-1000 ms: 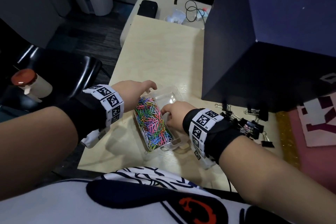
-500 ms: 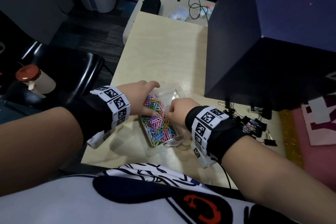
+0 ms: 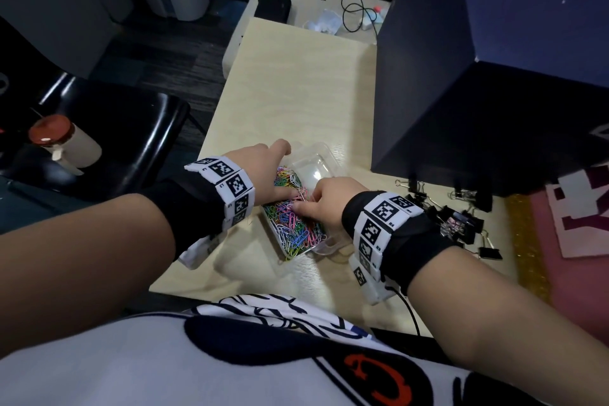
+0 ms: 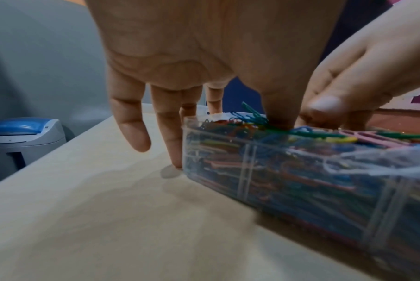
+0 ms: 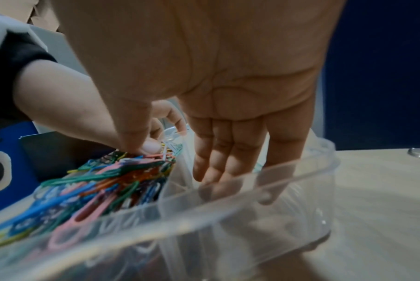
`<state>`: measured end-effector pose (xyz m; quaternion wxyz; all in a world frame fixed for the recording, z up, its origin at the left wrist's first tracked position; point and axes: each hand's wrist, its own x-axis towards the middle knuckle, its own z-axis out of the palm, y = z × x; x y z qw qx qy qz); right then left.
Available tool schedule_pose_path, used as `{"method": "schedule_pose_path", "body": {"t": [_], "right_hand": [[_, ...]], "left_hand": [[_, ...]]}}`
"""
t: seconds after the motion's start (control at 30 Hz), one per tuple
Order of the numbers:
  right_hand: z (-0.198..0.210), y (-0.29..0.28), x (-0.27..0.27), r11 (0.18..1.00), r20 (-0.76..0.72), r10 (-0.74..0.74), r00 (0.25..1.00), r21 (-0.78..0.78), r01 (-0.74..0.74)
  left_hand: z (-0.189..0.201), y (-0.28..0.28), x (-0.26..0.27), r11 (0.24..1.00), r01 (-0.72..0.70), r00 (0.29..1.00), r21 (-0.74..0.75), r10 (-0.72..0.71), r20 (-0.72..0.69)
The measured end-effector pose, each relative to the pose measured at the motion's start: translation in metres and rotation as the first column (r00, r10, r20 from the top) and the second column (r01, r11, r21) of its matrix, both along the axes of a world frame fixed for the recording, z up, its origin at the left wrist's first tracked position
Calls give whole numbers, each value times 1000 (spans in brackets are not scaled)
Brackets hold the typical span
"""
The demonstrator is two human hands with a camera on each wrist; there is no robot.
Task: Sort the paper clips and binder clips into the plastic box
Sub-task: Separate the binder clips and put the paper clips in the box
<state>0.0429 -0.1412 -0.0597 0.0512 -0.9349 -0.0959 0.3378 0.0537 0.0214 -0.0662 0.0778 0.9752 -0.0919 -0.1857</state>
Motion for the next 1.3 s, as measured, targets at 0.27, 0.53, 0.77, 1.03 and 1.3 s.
{"method": "schedule_pose_path", "body": {"t": [0.27, 0.53, 0.77, 1.03, 1.3], "right_hand": [[-3, -1, 0, 1000, 0, -22, 1000, 3, 22], [13, 2, -8, 1000, -43, -18, 999, 17, 19], [13, 6, -19, 999, -63, 19, 998, -33, -21], [36, -8, -3, 997, 60, -39, 997, -71, 43], [20, -1, -4, 976, 93, 49, 994, -218, -28]], "left_hand": [[7, 13, 11, 998, 9, 996, -69, -16, -90], [2, 11, 12, 992, -24, 997, -120, 16, -70], [9, 19, 15, 993, 21, 986, -114, -40, -163], [1, 18, 16, 994, -16, 993, -104, 4, -115], [6, 16, 12, 997, -14, 988, -80, 1, -155]]}}
